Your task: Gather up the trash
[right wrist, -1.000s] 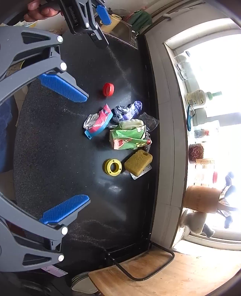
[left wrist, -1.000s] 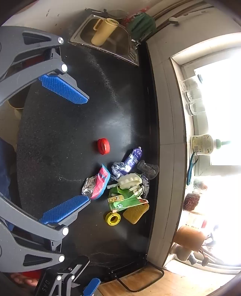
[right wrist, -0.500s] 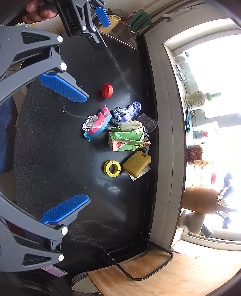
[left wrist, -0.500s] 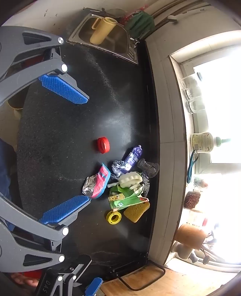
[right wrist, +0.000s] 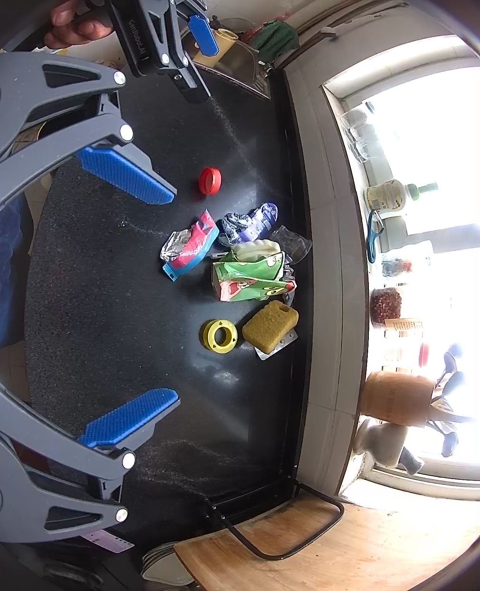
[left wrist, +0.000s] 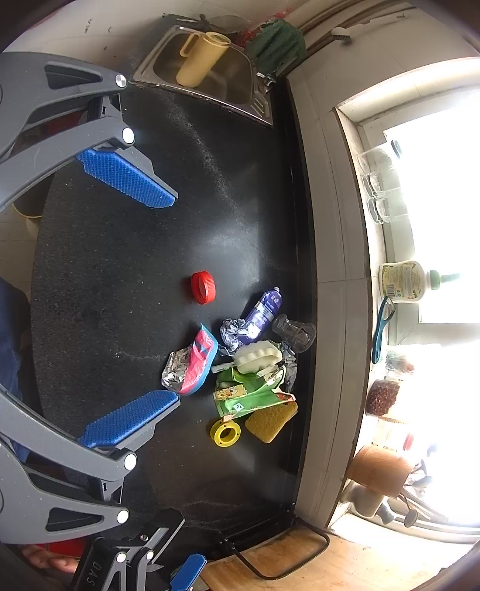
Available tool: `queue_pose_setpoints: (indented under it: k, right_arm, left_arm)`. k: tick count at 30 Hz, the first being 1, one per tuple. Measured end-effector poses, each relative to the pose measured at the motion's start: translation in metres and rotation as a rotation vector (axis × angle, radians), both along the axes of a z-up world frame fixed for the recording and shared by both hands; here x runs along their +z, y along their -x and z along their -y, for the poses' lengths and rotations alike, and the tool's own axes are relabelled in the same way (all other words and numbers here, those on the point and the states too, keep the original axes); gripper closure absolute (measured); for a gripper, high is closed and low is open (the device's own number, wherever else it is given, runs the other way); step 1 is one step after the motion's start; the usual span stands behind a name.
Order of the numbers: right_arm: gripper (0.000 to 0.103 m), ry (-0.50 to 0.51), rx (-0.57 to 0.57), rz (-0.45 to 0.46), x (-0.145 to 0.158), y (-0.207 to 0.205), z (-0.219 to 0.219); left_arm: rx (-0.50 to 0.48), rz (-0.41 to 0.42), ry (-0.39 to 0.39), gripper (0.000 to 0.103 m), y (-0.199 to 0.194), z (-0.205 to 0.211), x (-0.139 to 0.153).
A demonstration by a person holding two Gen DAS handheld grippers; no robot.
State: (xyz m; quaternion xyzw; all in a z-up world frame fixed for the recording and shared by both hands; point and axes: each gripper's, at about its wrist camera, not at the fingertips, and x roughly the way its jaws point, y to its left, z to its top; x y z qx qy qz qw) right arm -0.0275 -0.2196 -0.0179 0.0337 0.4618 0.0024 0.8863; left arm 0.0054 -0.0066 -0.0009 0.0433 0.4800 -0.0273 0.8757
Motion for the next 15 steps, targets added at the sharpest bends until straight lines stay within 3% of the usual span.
queue_pose_setpoints:
  k: [15]
  right_arm:
    - [0.006,-0.006,-0.008,0.003,0.0,-0.001,0.0034]
  left_arm:
    - [0.005,-0.006,0.004,0.006,-0.0021,-0.0037,-0.0041]
